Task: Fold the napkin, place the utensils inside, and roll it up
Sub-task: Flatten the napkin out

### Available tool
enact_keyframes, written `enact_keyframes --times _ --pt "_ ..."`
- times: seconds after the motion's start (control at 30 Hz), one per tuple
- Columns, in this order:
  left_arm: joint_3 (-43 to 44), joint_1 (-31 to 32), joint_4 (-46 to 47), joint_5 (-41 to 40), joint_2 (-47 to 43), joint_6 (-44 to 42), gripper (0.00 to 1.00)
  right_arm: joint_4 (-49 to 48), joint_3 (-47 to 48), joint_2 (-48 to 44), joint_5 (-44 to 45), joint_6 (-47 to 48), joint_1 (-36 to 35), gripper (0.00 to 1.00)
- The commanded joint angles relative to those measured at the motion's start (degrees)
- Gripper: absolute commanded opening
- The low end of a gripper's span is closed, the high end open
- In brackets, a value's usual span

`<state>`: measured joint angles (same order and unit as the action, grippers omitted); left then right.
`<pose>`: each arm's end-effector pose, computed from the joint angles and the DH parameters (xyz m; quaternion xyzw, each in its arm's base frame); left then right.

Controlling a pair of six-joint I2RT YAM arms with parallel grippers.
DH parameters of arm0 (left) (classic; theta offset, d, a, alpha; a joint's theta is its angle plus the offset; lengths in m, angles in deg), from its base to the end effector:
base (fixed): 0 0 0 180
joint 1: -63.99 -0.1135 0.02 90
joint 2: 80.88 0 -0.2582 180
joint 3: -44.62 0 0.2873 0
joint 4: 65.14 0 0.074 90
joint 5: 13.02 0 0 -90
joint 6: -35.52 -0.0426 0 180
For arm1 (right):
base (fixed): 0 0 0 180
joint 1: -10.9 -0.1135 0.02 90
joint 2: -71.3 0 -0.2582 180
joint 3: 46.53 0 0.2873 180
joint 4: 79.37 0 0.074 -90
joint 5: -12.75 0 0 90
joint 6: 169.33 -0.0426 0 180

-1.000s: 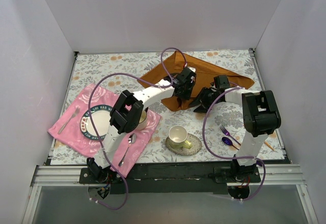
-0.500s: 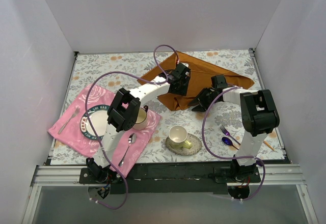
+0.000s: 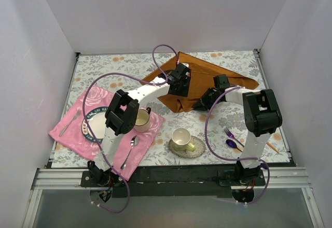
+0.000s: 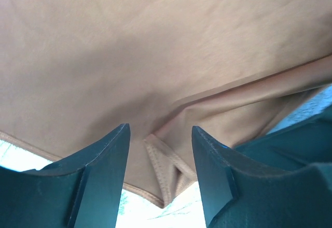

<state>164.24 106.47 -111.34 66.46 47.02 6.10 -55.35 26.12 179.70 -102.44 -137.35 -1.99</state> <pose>0.3963 -0.3524 0.1815 -0.1768 0.9321 -0.1835 0.2573 0.3774 0.1050 0.0934 0.3090 0.8919 0.3191 0.0852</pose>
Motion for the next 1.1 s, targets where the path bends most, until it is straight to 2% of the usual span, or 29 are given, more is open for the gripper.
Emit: enact_keyframes --times 0.0,0.1,0.4,0.5,0.8,1.07 --pt "-1.83 -0.64 0.49 -0.46 -6.78 0.60 0.51 1.39 2.33 -0.29 1.02 1.42 -0.21 0.24" --pt "-2.45 -0.99 0.66 -0.46 -7.57 0.94 0.52 3.05 3.03 -0.64 1.02 2.47 -0.30 0.18" --pt "-3.33 -2.49 1.19 1.56 -7.93 2.70 0.54 9.56 1.46 -6.44 0.49 4.32 -0.48 0.15" --pt "-3.42 -3.54 1.11 3.14 -7.66 4.37 0.55 10.44 -1.00 -8.64 -0.56 4.41 -0.47 0.11" --pt "-2.28 -7.85 1.19 9.02 -5.47 10.26 0.56 15.89 -6.89 -16.63 0.49 9.93 -0.39 0.11" --pt "-3.07 -10.75 1.19 10.44 -4.76 14.65 0.56 18.96 -15.93 -23.32 3.74 13.63 -0.39 0.08"
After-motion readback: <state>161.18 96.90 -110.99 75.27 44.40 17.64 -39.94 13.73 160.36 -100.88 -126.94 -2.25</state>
